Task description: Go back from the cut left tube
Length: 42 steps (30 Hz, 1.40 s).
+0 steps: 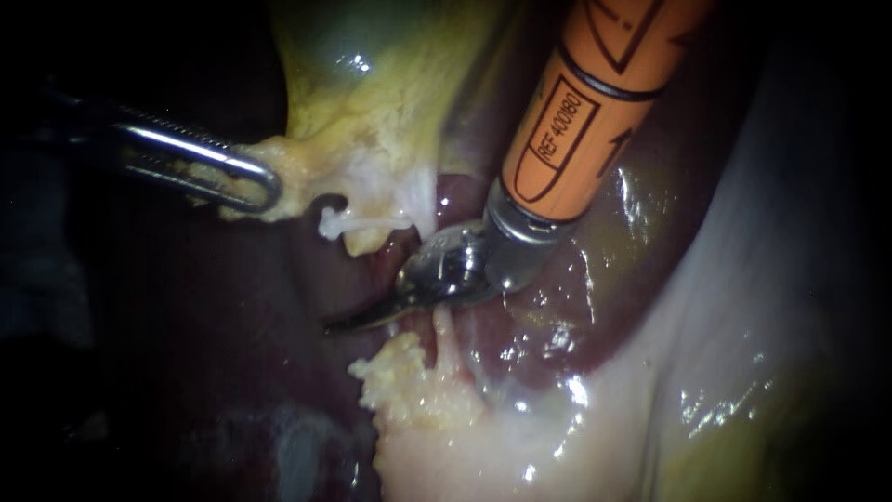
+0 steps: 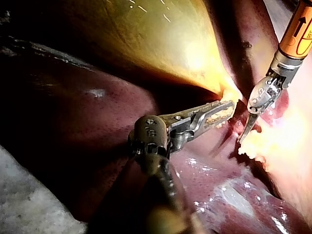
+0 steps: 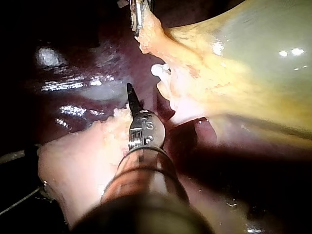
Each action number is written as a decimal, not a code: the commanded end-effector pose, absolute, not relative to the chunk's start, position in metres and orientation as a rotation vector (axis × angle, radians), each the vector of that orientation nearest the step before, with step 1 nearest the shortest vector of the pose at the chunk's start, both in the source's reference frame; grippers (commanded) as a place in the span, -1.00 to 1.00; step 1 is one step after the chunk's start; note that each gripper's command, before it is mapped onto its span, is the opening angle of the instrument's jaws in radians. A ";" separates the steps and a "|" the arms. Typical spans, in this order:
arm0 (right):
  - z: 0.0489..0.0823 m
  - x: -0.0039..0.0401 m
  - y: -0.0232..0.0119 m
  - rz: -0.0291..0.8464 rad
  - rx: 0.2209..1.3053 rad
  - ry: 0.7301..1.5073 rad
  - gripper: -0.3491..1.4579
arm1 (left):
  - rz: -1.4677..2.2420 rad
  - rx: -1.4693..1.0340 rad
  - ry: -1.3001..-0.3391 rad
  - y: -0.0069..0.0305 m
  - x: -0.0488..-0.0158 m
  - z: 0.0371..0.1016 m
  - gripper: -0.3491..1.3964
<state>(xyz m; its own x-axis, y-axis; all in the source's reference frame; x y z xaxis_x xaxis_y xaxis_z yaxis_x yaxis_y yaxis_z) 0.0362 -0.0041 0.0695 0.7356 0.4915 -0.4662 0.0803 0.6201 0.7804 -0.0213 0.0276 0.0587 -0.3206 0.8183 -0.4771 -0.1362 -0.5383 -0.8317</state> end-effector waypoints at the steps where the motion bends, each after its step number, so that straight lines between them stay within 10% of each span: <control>1: 0.0695 0.0362 -0.0042 0.263 0.885 0.729 -1.00 | 1.918 -1.266 -0.925 0.0276 -0.0213 0.0587 -1.00; 5: 0.0694 0.0362 -0.0043 0.278 0.895 0.748 -1.00 | 1.918 -1.266 -0.925 0.0276 -0.0213 0.0587 -1.00; 11: 0.0692 0.0364 -0.0045 0.307 0.915 0.784 0.17 | 1.919 -1.266 -0.925 0.0276 -0.0213 0.0587 -1.00; 16: 0.0692 0.0367 -0.0045 0.328 0.896 0.817 0.73 | 1.919 -1.266 -0.925 0.0276 -0.0213 0.0588 -1.00; 26: 0.0684 0.0357 -0.0044 0.363 0.853 0.849 0.95 | 1.919 -1.267 -0.926 0.0277 -0.0212 0.0589 -1.00; 42: 0.0619 0.0278 -0.0036 0.246 0.469 0.921 0.97 | 1.921 -1.268 -0.929 0.0280 -0.0207 0.0595 -1.00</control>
